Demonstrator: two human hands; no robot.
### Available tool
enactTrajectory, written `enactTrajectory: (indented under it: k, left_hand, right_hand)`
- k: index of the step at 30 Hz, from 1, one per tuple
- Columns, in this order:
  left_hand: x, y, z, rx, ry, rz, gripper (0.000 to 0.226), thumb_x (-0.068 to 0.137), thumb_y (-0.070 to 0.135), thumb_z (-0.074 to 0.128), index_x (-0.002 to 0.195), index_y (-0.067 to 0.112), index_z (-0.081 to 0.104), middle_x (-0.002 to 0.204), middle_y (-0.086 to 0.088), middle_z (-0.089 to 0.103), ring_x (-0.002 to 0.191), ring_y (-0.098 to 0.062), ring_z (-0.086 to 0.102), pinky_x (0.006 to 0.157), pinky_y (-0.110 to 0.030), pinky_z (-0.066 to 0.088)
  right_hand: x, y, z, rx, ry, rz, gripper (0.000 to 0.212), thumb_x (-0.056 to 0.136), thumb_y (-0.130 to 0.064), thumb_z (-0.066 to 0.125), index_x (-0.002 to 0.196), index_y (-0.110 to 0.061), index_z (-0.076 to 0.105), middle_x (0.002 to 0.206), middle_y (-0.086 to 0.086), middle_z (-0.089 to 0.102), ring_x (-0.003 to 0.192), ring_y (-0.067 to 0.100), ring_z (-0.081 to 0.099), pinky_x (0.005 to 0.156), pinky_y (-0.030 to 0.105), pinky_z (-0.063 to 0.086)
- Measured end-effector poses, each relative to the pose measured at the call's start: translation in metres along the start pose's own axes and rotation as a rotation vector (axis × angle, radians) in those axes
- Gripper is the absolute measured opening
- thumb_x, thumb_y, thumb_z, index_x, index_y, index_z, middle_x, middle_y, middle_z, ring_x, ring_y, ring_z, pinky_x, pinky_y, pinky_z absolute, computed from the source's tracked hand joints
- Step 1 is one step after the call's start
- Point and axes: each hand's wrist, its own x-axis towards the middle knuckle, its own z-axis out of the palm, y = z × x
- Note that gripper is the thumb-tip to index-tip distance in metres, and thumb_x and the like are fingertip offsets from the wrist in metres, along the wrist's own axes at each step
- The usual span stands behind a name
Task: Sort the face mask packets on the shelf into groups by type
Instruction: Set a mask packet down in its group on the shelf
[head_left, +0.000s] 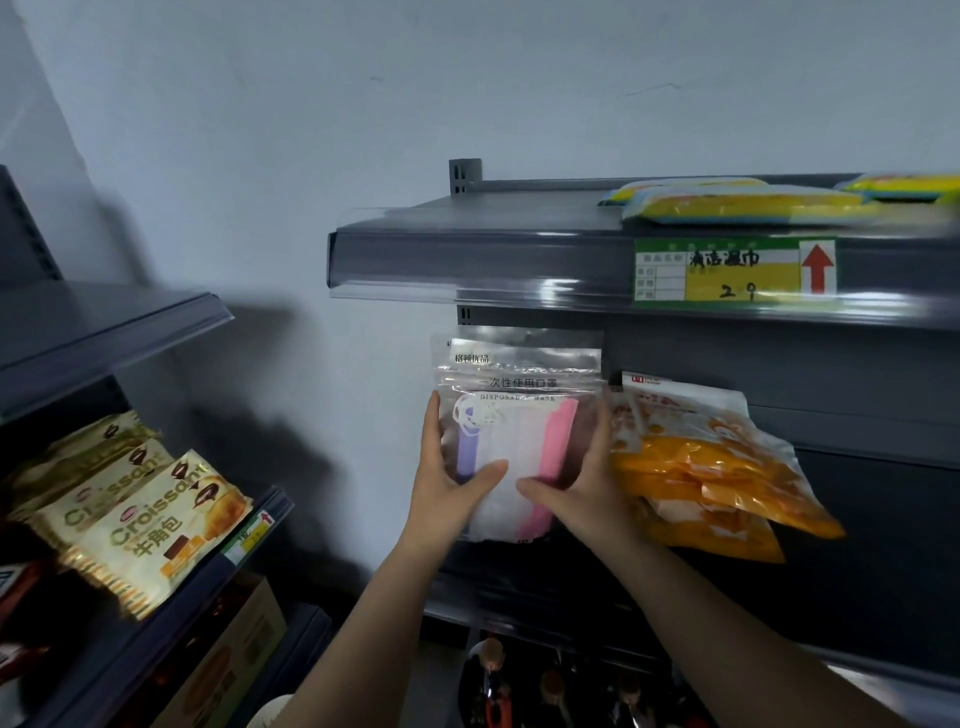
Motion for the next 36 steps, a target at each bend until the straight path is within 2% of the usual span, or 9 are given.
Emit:
enactTrajectory:
  k: [5,9,14,19,24,26,29,33,36]
  left_hand:
    - [-0.006,-0.009,0.005,0.042,-0.03,-0.01,0.081,0.074,0.021,0.072,0.142,0.03,0.029,0.139,-0.002,0.049,0.127,-0.023,0.05,0.101,-0.049,0.046]
    - [-0.007,-0.017,0.0,-0.033,-0.009,-0.089,0.09,0.078,0.006,0.072,0.145,0.037,0.021,0.141,0.003,0.046,0.117,-0.01,0.056,0.092,-0.03,0.054]
    - [-0.018,-0.029,-0.001,0.066,0.004,-0.085,0.062,0.071,0.01,0.067,0.122,0.038,0.045,0.126,0.005,0.058,0.115,-0.012,0.058,0.08,-0.016,0.052]
    - [-0.021,-0.009,0.006,0.127,0.09,0.023,0.055,0.08,0.002,0.071,0.118,0.034,0.049,0.107,0.007,0.064,0.085,0.002,0.064,0.073,-0.019,0.055]
    - [-0.027,0.018,0.03,0.076,0.065,0.039,0.048,0.076,0.005,0.074,0.112,0.028,0.053,0.085,0.002,0.059,0.065,-0.02,0.049,0.053,-0.012,0.045]
    - [-0.032,0.026,0.046,0.071,0.041,0.031,0.047,0.077,0.007,0.074,0.114,0.025,0.053,0.088,-0.003,0.058,0.069,-0.021,0.047,0.056,-0.015,0.046]
    - [-0.038,0.032,0.083,0.082,-0.014,0.008,0.048,0.075,0.015,0.076,0.115,0.026,0.052,0.1,-0.01,0.061,0.077,-0.035,0.052,0.073,-0.039,0.048]
    - [-0.046,0.042,0.139,0.041,-0.093,-0.005,0.043,0.078,0.01,0.072,0.116,0.019,0.053,0.097,0.008,0.064,0.087,-0.013,0.061,0.068,-0.015,0.048]
    - [-0.049,0.046,0.18,0.039,-0.19,-0.046,0.049,0.082,0.006,0.068,0.127,0.014,0.051,0.113,-0.002,0.064,0.1,-0.02,0.061,0.07,-0.018,0.049]
  right_hand:
    - [-0.002,0.017,0.006,-0.056,-0.032,0.049,0.117,0.072,-0.003,0.076,0.148,-0.029,-0.009,0.151,-0.005,0.025,0.136,0.008,0.025,0.101,0.022,0.027]
    - [-0.001,0.022,0.003,-0.038,-0.017,0.084,0.111,0.072,-0.005,0.077,0.149,-0.027,0.001,0.138,-0.017,0.022,0.13,0.0,0.019,0.102,0.02,0.023]
    - [-0.007,0.03,0.006,-0.064,-0.031,0.131,0.088,0.076,-0.008,0.074,0.145,-0.023,0.021,0.143,-0.001,0.04,0.133,0.016,0.038,0.098,0.025,0.036]
    - [-0.01,0.011,-0.008,-0.014,0.004,0.118,0.08,0.074,-0.02,0.077,0.139,-0.03,0.032,0.134,-0.009,0.048,0.122,0.01,0.046,0.096,0.029,0.043]
    - [-0.024,-0.006,-0.049,0.176,-0.014,0.138,0.063,0.072,-0.012,0.078,0.117,-0.042,0.046,0.111,-0.014,0.062,0.1,0.006,0.061,0.085,0.029,0.054]
    - [-0.031,-0.008,-0.066,0.258,-0.01,0.133,0.063,0.073,-0.003,0.076,0.119,-0.035,0.047,0.106,-0.014,0.064,0.094,0.003,0.064,0.077,0.023,0.056]
    - [-0.045,-0.005,-0.101,0.347,0.062,0.144,0.066,0.075,0.004,0.072,0.129,-0.022,0.045,0.102,-0.01,0.064,0.08,-0.003,0.067,0.064,0.014,0.053]
    - [-0.061,0.001,-0.154,0.347,0.191,0.152,0.06,0.072,0.003,0.075,0.121,-0.022,0.051,0.102,-0.004,0.067,0.089,0.012,0.067,0.075,0.024,0.057]
    - [-0.072,0.006,-0.198,0.35,0.266,0.153,0.056,0.071,0.007,0.074,0.119,-0.012,0.052,0.097,0.002,0.067,0.079,0.01,0.067,0.07,0.022,0.057]
